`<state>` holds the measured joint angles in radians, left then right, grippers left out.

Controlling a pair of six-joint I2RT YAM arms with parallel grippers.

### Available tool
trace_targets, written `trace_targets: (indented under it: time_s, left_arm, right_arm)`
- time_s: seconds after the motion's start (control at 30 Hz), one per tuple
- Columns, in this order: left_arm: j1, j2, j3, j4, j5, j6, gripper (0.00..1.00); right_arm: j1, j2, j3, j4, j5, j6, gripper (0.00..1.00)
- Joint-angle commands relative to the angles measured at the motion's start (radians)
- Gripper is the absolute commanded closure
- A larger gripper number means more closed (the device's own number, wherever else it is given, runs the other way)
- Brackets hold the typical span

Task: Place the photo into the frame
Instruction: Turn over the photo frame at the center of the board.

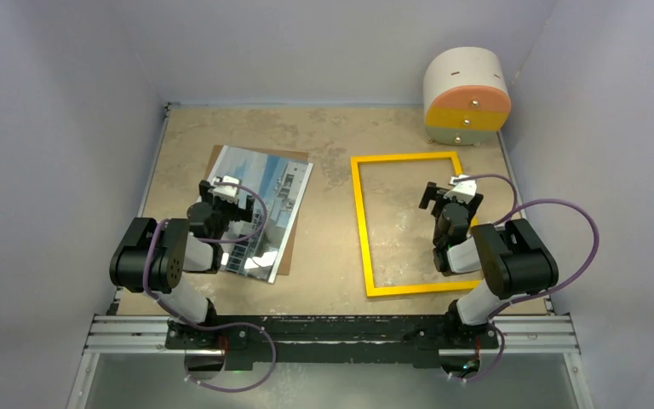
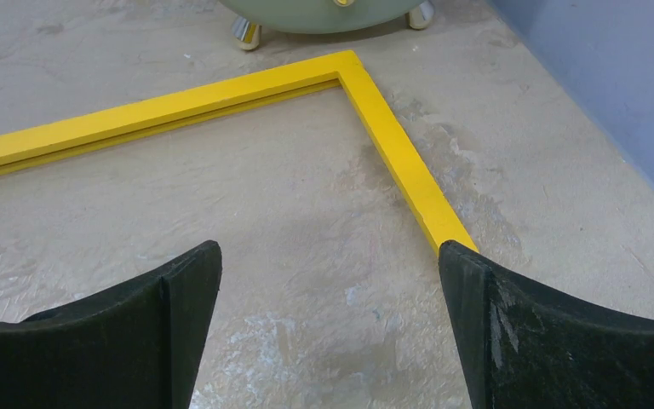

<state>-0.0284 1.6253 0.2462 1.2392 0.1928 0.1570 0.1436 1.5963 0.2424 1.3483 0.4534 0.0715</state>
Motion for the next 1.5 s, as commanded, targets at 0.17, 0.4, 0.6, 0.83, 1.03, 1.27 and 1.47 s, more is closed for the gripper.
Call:
trace_targets:
  time_s: [0.17, 0.4, 0.6, 0.83, 1.03, 1.27, 1.47]
  left_arm:
    - [0.003, 0.001, 0.011, 0.040, 0.000, -0.008, 0.00]
    - [0.011, -0.032, 0.043, -0.028, -0.008, -0.024, 0.00]
    - [0.028, -0.158, 0.370, -0.692, 0.041, 0.020, 0.00]
    - [0.028, -0.147, 0.616, -1.060, 0.098, 0.048, 0.00]
    - [0.028, -0.104, 0.775, -1.306, 0.100, 0.071, 0.00]
    - [0.028, -0.146, 0.811, -1.389, 0.091, 0.095, 0.00]
    - [0.028, -0.139, 0.826, -1.448, 0.076, 0.105, 0.01]
  right_arm:
    - [0.001, -0.012, 0.008, 0.044, 0.010, 0.007, 0.01]
    - [-0.014, -0.021, 0.013, 0.010, 0.010, 0.042, 0.01]
    - [-0.023, -0.049, -0.012, 0.069, 0.013, 0.016, 0.01]
    - [0.003, -0.245, 0.305, -0.742, 0.129, 0.219, 0.01]
    - [-0.030, -0.307, 0.364, -0.857, -0.249, 0.489, 0.01]
    - [-0.047, -0.126, 0.554, -1.064, -0.626, 0.603, 0.01]
    - [0.104, -0.051, 0.667, -1.183, -0.485, 0.454, 0.01]
